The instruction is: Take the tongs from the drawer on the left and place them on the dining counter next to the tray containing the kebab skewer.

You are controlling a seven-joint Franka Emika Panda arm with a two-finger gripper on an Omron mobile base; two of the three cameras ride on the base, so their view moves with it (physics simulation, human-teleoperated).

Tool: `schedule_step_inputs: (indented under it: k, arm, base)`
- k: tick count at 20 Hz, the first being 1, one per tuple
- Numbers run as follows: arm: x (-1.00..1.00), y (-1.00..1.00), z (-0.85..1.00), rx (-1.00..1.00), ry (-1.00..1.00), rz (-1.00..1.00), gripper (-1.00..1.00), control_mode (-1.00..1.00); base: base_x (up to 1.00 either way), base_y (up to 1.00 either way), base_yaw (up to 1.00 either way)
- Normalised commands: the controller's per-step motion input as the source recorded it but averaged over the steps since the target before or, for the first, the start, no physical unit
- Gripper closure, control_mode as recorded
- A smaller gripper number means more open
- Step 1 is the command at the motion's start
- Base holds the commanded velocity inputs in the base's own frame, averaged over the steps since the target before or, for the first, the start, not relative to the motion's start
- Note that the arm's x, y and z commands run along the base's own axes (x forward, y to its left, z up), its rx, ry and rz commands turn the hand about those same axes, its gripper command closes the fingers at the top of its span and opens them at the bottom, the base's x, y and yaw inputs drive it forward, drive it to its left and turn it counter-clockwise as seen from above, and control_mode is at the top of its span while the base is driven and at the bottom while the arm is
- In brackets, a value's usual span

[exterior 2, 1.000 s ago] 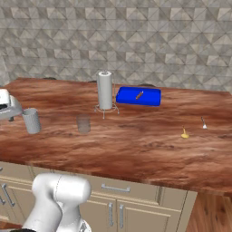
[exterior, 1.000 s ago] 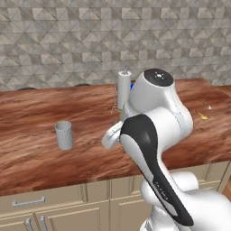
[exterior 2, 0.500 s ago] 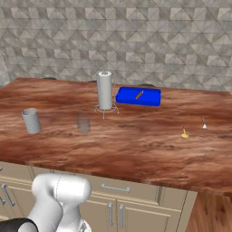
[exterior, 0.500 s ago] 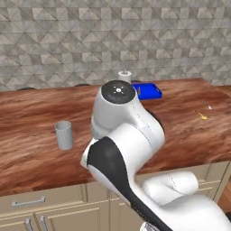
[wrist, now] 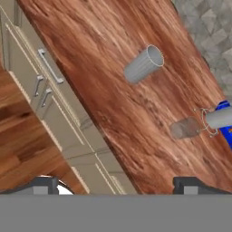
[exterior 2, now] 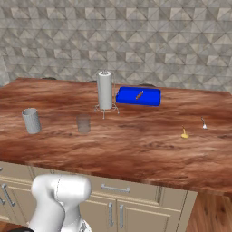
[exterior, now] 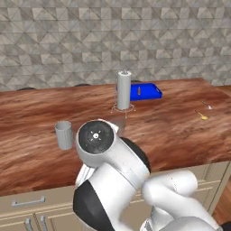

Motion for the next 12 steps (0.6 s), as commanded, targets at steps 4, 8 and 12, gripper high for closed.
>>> schedule_step_inputs:
  k: [4,8,12]
  arm:
    - [0.0,0.15,-0.6,-0.12,-0.16,0.04,-1.0,-1.0]
    - [0.0,0.51,-0.27,-0.2,-0.13,0.1,-1.0,-1.0]
    - [0.0,0.52,-0.01,-0.34,0.0,0.08,-1.0,-1.0]
  base:
    - [0.0,0.0,0.0]
    - [0.0,0.0,0.0]
    - [0.0,0.0,0.0]
